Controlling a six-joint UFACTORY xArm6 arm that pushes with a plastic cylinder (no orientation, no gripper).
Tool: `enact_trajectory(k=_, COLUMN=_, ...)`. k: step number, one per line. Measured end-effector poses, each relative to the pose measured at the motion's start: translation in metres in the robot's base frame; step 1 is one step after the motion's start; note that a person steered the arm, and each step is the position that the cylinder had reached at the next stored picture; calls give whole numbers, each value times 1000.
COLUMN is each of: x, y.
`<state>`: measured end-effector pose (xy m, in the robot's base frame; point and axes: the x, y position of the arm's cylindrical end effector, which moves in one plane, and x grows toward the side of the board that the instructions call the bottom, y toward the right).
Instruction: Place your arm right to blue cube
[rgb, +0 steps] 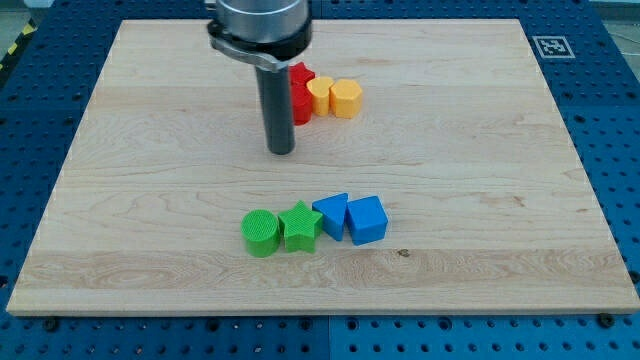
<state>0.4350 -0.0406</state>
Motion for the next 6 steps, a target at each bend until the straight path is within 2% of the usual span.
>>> enact_trajectory(k=2, x=2, y=46)
enact_trajectory(k=6, x=46, y=118)
